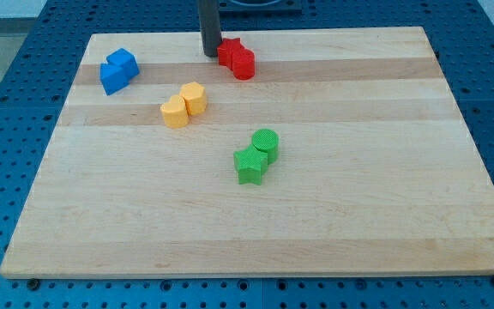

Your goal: Push the blue cube and blue triangle bit down

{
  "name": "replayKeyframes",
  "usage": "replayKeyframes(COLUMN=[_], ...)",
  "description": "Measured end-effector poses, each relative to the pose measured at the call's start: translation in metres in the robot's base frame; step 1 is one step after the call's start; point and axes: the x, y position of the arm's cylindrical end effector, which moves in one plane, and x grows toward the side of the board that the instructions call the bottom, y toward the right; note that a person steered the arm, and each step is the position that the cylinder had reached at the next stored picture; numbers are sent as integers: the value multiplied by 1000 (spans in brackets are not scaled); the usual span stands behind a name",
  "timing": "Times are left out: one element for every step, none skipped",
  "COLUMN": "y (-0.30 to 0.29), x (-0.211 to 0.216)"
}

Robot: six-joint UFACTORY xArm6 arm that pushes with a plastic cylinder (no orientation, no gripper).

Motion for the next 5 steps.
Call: replayKeyframes(y=[0, -14, -58, -103, -125], x=[-6, -30, -39, -37, -31])
